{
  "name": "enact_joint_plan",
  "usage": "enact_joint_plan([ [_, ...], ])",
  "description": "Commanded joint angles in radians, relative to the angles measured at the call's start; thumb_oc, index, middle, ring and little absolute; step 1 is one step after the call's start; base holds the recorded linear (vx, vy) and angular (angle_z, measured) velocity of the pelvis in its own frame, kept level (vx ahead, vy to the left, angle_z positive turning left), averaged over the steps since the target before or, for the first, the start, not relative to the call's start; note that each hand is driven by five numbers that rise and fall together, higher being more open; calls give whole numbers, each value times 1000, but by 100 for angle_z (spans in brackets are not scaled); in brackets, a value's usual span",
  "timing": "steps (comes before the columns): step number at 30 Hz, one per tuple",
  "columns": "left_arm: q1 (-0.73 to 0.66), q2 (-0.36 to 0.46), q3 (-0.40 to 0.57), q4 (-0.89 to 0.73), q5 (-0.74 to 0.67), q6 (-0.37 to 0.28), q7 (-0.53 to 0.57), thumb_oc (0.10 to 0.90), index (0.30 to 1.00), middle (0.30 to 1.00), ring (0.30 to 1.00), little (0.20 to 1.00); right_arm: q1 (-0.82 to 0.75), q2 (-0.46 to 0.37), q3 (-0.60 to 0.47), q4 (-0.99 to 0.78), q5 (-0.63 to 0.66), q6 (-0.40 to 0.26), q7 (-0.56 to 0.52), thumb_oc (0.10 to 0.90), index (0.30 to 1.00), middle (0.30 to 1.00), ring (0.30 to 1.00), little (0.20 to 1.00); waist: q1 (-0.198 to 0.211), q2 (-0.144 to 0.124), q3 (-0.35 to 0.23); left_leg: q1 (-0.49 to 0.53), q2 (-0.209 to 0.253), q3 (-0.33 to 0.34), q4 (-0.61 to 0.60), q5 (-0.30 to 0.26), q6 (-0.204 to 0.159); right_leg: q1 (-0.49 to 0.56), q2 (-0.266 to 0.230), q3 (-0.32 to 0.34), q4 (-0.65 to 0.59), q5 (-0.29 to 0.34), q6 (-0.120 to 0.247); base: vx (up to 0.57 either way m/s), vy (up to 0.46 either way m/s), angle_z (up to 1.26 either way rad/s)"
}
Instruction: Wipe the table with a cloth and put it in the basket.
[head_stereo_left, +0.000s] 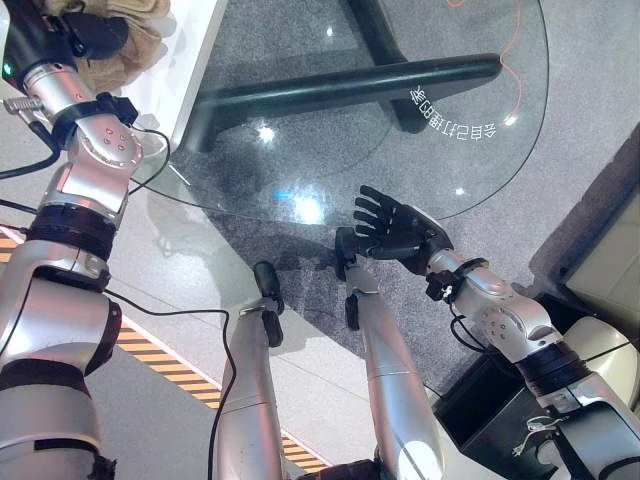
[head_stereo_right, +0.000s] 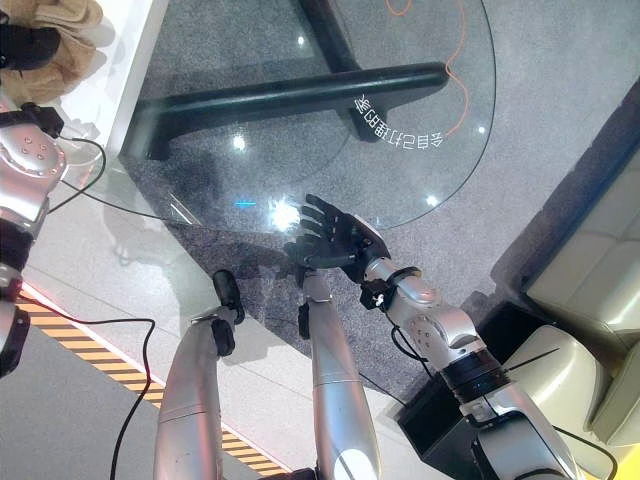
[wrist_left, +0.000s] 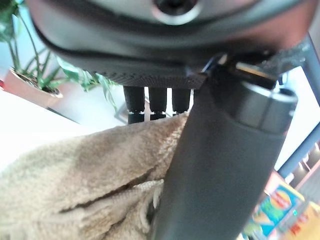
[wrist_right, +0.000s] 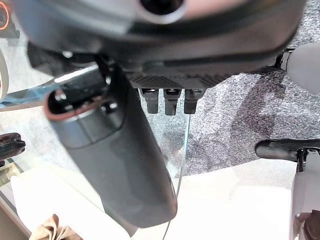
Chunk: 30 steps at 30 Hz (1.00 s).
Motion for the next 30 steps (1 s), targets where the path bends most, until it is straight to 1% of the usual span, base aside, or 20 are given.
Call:
enact_joint_plan([
  [1,-133,63,7,-5,-20,-3,-15,586,716,716,716,686,-5,-31,-15,-38,48,-65,46,800,900,900,900,900,26,-7,-21,89,-42,36,-177,67,49,31,43,11,-57,28,18,5,-20,-5],
  [2,-130,57,13,7,-42,2,-25,800,900,900,900,900,-7,-26,-13,-36,46,-65,43,800,900,900,900,900,25,-9,-21,88,-42,36,-179,68,49,29,45,12,-57,28,18,0,0,0],
  [7,-119,54,22,44,-39,-2,-46,800,900,900,900,900,-11,-18,-3,-20,45,-78,41,800,900,900,900,900,22,-13,-21,91,-43,34,-195,75,44,32,46,12,-69,33,19,1,-23,-1],
  [9,-105,58,29,41,-56,-11,-29,800,900,900,900,900,-1,-20,-5,-37,46,-79,47,800,900,900,900,900,22,-11,-21,95,-45,34,-198,76,44,32,47,13,-68,33,20,0,0,0],
  [12,-96,64,33,37,-51,-8,-25,800,900,900,900,900,9,-20,-9,-48,37,-78,52,800,900,900,900,900,22,-9,-21,102,-45,36,-205,78,45,35,47,11,-68,31,20,0,0,0],
  [18,-76,76,49,17,-38,-21,5,800,900,900,900,900,40,-11,-16,-86,17,-73,37,800,900,900,900,900,28,0,-21,114,-50,34,-214,84,44,47,40,4,-74,26,19,0,0,0],
  [21,-65,89,56,-12,-30,-48,19,800,900,900,900,900,59,-16,-19,-114,20,-72,25,800,900,900,900,900,32,4,-21,115,-54,30,-214,84,46,47,37,1,-73,25,18,-1,-24,0],
  [23,-59,95,53,-34,-11,-55,28,800,900,900,900,900,76,-8,-25,-127,6,-72,22,800,900,900,900,900,33,8,-21,118,-54,29,-219,86,47,48,36,0,-74,26,18,-10,-53,1],
  [24,-39,102,62,-71,16,-71,52,800,900,900,900,900,100,-7,-34,-148,4,-74,17,800,900,900,900,900,38,12,-21,119,-59,26,-222,86,50,48,35,-1,-77,25,17,-15,-68,2],
  [28,13,116,93,-138,60,-86,108,800,900,900,900,900,137,10,-42,-172,-28,-80,15,800,900,900,900,900,51,26,-21,141,-67,24,-246,97,50,64,30,-14,-79,17,17,-35,-50,4],
  [30,51,126,123,-172,69,-107,139,800,900,900,900,900,162,19,-50,-189,-43,-87,6,800,900,900,900,900,58,33,-21,153,-69,26,-251,100,52,72,29,-20,-72,8,14,-43,-56,8],
])
